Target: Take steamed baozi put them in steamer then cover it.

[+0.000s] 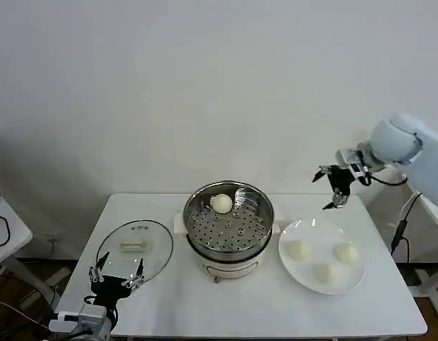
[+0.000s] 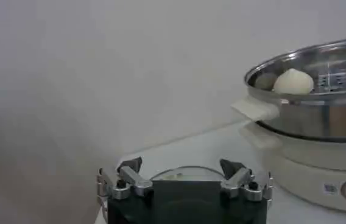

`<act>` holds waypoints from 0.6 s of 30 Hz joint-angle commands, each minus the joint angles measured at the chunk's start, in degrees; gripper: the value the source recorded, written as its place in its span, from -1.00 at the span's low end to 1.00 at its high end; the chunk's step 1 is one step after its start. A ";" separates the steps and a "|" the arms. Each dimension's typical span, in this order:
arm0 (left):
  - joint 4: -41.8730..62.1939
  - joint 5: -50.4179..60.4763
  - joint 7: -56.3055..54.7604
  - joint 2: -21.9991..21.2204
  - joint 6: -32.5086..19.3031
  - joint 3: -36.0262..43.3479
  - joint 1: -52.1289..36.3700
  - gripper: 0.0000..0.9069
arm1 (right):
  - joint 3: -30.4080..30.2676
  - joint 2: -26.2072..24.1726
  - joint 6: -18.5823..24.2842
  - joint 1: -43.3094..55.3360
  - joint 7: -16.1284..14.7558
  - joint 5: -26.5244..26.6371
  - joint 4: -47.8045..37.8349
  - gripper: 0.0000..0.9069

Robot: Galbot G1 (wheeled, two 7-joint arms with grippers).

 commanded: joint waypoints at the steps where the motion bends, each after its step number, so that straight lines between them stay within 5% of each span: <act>1: 0.21 0.01 0.02 -0.03 0.05 0.02 -0.05 1.00 | 2.92 -0.66 -7.47 -7.20 -1.63 -3.05 0.73 1.00; 18: 1.44 0.05 0.27 -0.26 0.26 -0.85 -0.32 1.00 | 8.03 11.32 -6.97 -19.57 -1.05 -6.79 -10.60 1.00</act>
